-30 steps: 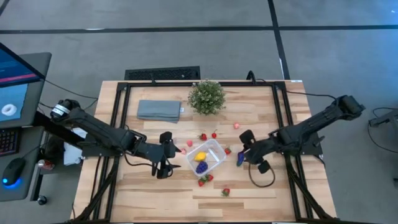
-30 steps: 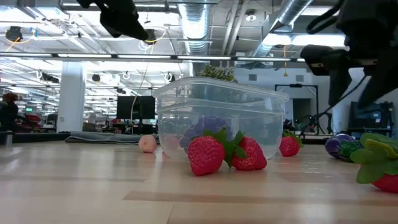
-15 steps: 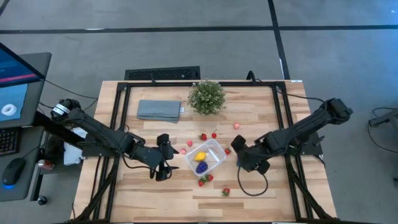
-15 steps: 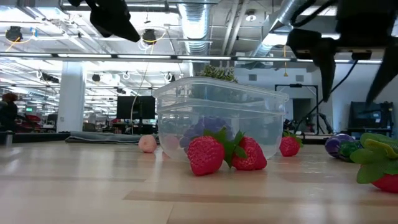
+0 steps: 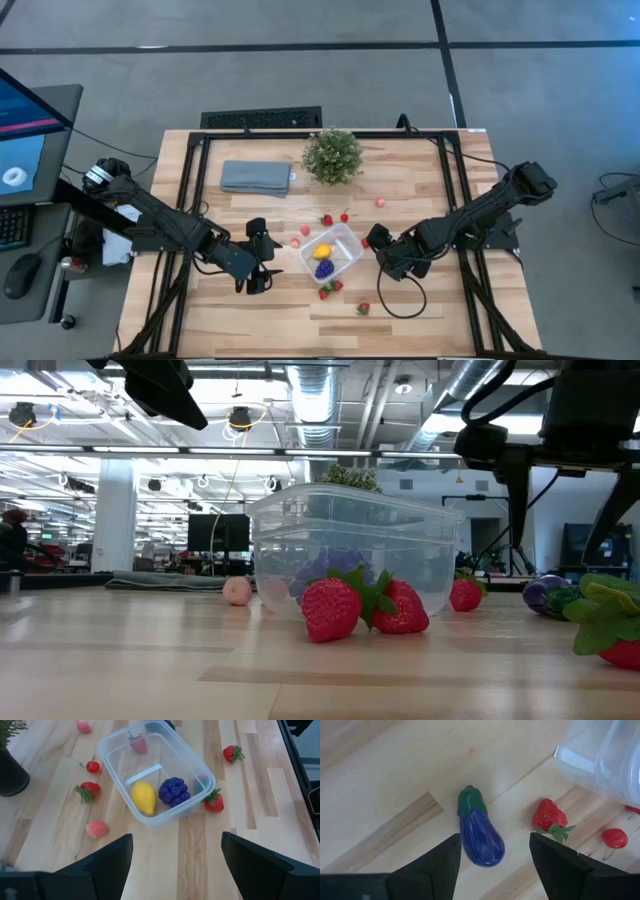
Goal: Pick and placing Produce into tupperware
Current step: Put the eggplant into the transparent bin
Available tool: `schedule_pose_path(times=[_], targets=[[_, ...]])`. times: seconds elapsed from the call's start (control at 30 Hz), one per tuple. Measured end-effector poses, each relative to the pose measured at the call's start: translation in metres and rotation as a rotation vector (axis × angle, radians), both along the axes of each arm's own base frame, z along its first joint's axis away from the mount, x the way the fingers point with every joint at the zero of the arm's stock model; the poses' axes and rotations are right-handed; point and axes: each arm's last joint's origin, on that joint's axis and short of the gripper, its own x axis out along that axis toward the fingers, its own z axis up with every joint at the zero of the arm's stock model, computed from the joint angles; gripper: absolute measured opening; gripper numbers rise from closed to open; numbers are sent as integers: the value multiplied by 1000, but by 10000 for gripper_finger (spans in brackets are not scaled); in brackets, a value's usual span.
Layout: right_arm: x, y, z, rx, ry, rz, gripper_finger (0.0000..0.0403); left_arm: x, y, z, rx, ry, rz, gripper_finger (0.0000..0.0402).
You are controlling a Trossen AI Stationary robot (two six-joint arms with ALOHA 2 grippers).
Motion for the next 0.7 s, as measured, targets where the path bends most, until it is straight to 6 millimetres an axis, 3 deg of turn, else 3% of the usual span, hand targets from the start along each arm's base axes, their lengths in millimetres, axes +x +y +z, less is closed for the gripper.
schedule_pose_path(times=[0.7], targets=[[-7, -4, -16, -59, 19, 144, 261, -11, -14, -2, 18, -14, 43, 294]])
